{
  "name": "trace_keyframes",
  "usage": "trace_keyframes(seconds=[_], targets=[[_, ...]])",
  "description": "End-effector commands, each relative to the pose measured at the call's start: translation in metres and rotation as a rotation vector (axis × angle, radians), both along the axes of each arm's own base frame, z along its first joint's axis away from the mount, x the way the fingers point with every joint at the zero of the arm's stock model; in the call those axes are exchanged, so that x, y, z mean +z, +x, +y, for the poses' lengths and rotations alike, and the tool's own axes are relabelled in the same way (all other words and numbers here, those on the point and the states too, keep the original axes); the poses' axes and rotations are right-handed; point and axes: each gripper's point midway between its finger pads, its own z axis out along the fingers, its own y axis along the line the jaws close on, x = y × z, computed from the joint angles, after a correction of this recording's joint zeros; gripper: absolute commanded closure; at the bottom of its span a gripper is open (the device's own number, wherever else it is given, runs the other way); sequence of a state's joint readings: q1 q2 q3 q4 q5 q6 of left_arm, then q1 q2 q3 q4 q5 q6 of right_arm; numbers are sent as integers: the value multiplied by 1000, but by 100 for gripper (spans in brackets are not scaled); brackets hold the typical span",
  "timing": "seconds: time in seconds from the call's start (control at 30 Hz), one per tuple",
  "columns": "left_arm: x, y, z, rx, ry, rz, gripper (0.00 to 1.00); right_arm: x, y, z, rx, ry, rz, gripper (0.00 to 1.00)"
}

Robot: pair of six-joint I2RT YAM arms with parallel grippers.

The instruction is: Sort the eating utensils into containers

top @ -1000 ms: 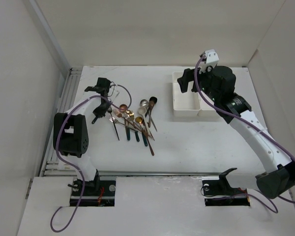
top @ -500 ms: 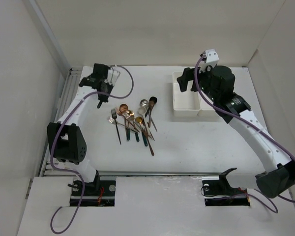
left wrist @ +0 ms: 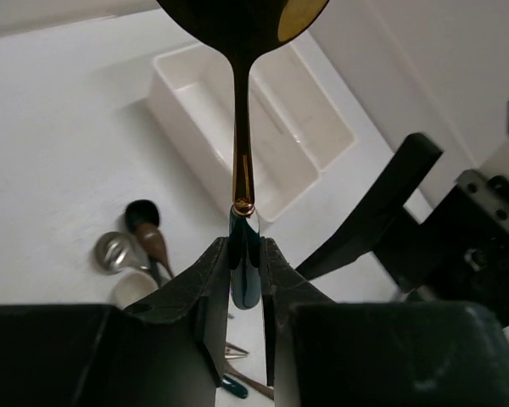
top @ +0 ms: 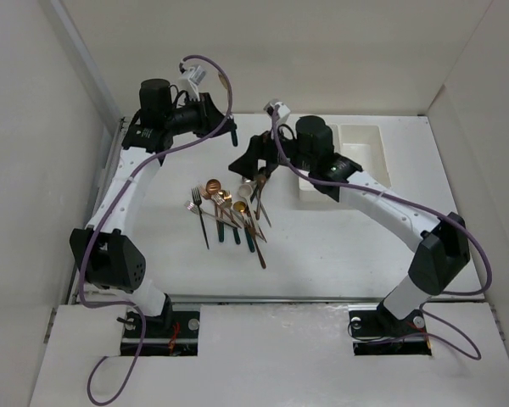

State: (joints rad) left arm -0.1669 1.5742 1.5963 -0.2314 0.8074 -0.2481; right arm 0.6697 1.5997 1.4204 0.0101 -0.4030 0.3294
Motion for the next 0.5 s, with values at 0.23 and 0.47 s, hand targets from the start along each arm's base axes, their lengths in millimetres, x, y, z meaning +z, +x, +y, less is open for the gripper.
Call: trace_keyframes(seconds=[0.23, 0.47], targets=[[38, -32, -39, -165, -153, 12, 100, 66, 12, 19, -4, 192, -87, 19], [32, -40, -36, -180, -114, 1, 100, 46, 26, 17, -65, 161, -67, 32]])
